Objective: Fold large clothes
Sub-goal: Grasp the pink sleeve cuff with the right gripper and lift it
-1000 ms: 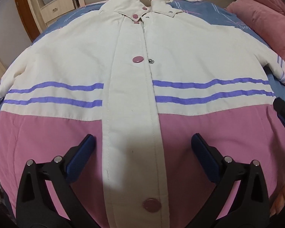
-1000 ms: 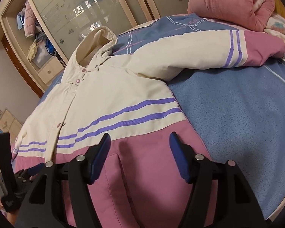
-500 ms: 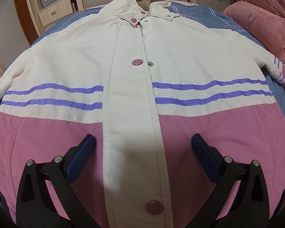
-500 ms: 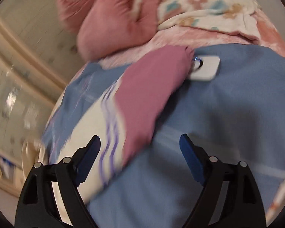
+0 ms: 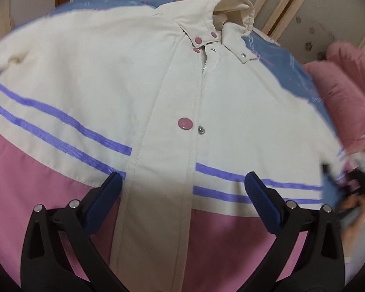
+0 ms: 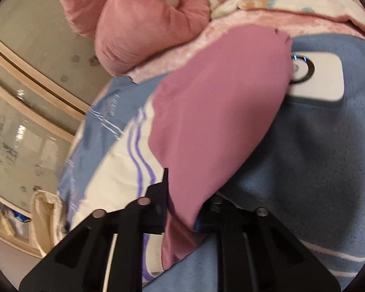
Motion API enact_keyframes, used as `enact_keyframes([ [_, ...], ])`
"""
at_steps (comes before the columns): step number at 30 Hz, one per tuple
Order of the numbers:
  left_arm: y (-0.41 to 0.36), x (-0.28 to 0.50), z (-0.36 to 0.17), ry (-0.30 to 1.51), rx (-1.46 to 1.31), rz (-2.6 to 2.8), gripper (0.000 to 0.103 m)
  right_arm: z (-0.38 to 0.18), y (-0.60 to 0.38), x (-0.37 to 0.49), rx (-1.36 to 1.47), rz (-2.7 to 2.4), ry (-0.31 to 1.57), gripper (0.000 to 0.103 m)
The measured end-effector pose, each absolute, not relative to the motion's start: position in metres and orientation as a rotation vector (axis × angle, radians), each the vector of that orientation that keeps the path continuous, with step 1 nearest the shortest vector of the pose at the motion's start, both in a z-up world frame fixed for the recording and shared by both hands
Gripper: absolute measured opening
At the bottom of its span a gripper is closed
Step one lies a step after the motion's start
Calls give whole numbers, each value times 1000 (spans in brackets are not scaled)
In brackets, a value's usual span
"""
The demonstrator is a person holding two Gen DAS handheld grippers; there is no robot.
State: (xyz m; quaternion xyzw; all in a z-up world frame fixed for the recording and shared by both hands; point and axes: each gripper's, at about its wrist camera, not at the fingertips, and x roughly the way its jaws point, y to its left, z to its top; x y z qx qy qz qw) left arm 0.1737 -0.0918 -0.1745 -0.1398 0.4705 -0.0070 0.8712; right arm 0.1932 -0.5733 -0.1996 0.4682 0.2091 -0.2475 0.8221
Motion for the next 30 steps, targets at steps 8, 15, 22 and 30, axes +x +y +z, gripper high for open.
enact_keyframes([
  [8,-127,172,-182,946,-40,127,101,-105,-467,202,683,-114,296,12],
  [15,-60,172,-165,900,-428,130,101,-112,-281,237,237,356,542,17],
  [22,-28,178,-161,865,-582,144,101,-115,-234,221,125,465,545,57],
  [30,-55,178,-157,853,-540,61,101,-109,-322,234,487,208,450,66],
])
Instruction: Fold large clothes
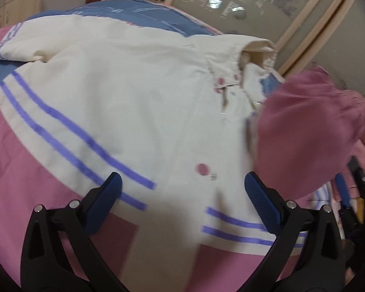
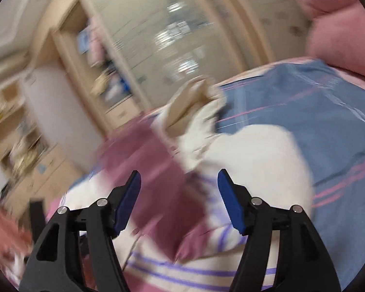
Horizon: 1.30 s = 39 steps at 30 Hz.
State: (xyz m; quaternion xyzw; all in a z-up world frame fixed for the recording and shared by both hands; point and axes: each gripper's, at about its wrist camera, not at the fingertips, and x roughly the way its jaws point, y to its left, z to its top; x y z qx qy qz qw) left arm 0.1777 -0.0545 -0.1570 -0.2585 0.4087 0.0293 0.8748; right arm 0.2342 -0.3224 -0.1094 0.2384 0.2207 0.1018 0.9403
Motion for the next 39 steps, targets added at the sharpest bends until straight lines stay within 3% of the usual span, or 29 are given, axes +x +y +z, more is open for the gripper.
enact_keyframes([
  [9,-80,187,-139,833,-574,-57,101,-142,-355,237,669,81,544,66],
  [18,-32,169,-100,613,-694,51,101,-142,-347,241,614,74,572,71],
  [26,-75,200,-165,995,-598,-79,101,-140,-338,239,545,46,571,72],
  [29,-95,199,-168,988,-440,-49,101,-139,-333,240,524,42,570,73],
  [30,-100,200,-165,972,-395,-49,97,-138,-332,240,512,39,569,73],
  [32,-116,199,-154,934,-260,-49,52,-137,-327,240,488,39,567,73],
  [35,-133,197,-141,874,-121,-8,28,-134,-318,240,443,50,566,76],
  [39,-131,196,-132,841,-69,48,16,-132,-305,238,363,44,564,78],
])
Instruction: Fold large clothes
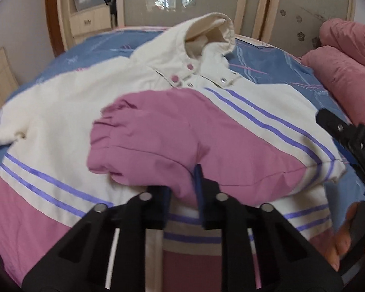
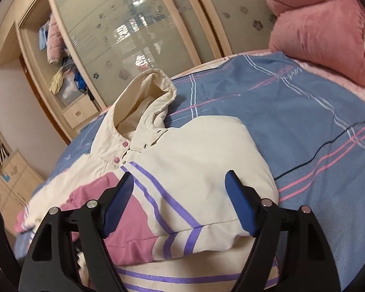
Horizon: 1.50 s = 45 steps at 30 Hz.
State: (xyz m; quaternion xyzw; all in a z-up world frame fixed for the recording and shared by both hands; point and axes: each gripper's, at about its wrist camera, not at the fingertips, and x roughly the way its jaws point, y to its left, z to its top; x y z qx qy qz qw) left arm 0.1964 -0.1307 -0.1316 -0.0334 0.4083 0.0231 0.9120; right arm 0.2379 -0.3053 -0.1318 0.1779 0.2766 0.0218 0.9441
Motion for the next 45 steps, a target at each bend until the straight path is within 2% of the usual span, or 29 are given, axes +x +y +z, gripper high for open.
enact_keyframes([
  [4,-107,207,-118,777,-12,246,16,-131,-297,236,304,33,560,78],
  [7,-78,217,-110,740,-14,405,24,-131,-294,237,288,56,566,83],
  [13,-78,230,-156,837,84,453,29,-149,-283,253,269,104,692,83],
  [16,-80,230,-179,865,82,441,30,-146,-281,247,268,103,662,83],
  [19,-81,231,-180,855,87,440,32,-139,-279,240,301,178,622,83],
  [20,-79,231,-181,855,73,439,34,-138,-276,241,296,189,635,82],
  [23,-68,228,-180,846,1,440,52,-154,-265,253,213,115,737,80],
  [26,-57,224,-182,836,-75,408,55,-175,-261,264,164,16,821,74],
  [34,-61,226,-185,821,-71,399,57,-150,-251,243,143,22,634,74],
  [37,-62,225,-185,819,-68,400,58,-160,-252,253,230,170,718,74],
  [41,-62,225,-186,815,-74,392,61,-163,-258,250,326,117,819,74],
  [45,-63,225,-187,810,-68,396,62,-162,-271,230,481,81,886,79],
])
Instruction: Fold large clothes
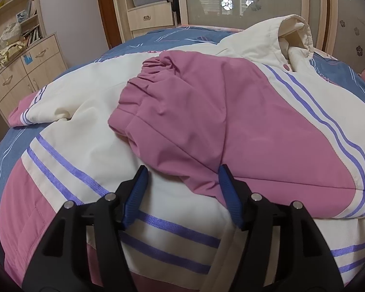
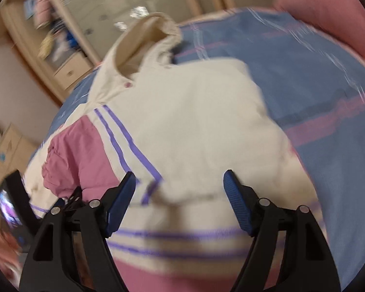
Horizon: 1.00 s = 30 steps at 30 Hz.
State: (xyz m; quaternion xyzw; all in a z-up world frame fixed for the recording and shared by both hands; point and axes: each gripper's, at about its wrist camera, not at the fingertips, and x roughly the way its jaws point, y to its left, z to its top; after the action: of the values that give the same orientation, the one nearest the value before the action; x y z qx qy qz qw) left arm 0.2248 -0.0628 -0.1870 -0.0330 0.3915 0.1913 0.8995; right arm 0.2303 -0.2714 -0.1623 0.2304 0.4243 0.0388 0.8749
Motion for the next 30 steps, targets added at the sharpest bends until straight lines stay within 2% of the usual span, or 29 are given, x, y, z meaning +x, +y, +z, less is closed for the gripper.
enact_keyframes([
  [2,-64,225,-187,810,-62,398,62,-168,-274,229,547,135,889,81],
  [6,-65,226,-187,809,-56,397,66,-182,-300,239,694,58,735,81],
  [9,-65,226,-187,810,-52,393,69,-199,-327,251,882,49,690,81],
  [10,-66,226,-187,809,-53,389,71,-200,-333,251,920,39,674,76],
  [11,-65,225,-187,807,-55,387,72,-198,-337,247,935,-1,648,63],
  [13,-65,223,-186,797,-63,367,75,-187,-337,234,848,-104,599,47],
  [16,-71,221,-186,789,-41,340,78,-185,-339,225,863,-139,585,47],
  [23,-87,215,-182,762,9,266,79,-185,-356,218,925,-174,598,47],
  [27,-96,199,-157,642,-24,156,80,-179,-354,212,892,-207,600,47],
  [29,-104,196,-144,582,-8,137,90,-179,-354,210,870,-232,611,47],
  [30,-109,196,-138,561,14,131,91,-180,-354,211,861,-243,619,47],
])
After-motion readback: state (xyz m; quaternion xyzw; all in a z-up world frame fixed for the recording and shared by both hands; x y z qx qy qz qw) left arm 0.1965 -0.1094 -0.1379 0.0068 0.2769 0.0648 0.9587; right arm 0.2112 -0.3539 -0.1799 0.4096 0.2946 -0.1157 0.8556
